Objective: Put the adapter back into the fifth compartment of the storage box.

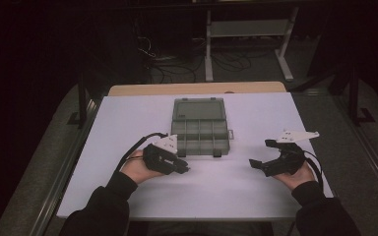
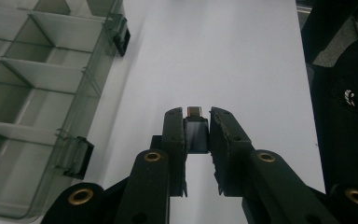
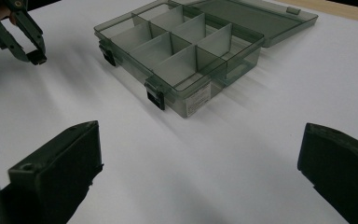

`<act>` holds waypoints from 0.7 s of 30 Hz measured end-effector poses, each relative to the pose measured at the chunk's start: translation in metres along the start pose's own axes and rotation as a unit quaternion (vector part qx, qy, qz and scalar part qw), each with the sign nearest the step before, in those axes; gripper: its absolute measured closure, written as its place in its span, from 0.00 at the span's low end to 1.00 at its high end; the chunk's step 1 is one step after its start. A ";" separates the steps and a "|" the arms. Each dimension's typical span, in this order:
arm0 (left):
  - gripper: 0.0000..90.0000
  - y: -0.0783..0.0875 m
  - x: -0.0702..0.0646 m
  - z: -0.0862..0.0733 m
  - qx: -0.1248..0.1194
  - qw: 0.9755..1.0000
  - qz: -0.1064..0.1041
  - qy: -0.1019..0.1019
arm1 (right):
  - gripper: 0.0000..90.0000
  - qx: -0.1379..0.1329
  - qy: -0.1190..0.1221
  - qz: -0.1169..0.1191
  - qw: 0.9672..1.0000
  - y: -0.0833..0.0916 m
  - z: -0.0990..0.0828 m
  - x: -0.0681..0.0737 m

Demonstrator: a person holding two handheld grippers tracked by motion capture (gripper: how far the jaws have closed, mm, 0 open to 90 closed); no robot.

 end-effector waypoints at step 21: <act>0.85 0.015 0.023 0.003 0.007 1.000 0.016 0.019 | 0.00 0.001 0.001 0.001 1.000 0.000 0.000 0.001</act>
Point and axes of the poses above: each handheld gripper's, and its own axes: y roughly backward along the jaws, z roughly out of its top, x roughly to its left, the point moved 3 cm from there along -y, roughly forward along the jaws, and after that the axes turned 8 degrees about x, right-handed, at the moved point
